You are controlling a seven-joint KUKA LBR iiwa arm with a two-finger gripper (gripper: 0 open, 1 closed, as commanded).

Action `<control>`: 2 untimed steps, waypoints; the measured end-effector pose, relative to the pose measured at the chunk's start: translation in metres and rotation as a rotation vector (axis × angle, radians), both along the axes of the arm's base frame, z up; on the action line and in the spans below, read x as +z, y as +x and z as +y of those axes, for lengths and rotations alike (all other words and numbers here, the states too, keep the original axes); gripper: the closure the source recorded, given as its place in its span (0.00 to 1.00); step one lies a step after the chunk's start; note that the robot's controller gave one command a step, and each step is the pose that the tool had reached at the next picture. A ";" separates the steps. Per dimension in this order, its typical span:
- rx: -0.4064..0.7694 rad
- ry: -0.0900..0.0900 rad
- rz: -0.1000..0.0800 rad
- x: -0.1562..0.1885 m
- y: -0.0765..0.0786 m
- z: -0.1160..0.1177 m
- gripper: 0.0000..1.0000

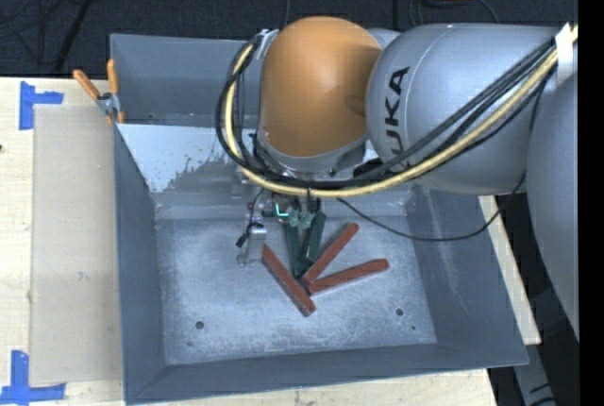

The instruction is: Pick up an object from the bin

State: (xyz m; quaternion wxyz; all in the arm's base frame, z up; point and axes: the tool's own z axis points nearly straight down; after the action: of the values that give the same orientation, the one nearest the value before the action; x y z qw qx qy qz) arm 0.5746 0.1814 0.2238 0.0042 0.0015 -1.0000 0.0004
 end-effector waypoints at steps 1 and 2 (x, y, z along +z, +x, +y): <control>0.075 -0.001 0.000 -0.067 -0.021 -0.096 0.00; 0.429 0.003 -0.014 0.037 -0.029 -0.106 0.00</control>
Offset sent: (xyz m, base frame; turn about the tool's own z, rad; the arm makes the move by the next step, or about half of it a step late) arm -0.0195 -0.0913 -0.0626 -0.0808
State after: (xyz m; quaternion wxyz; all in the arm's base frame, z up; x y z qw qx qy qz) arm 0.5454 0.0750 0.2611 -0.0029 0.2145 -0.9767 0.0001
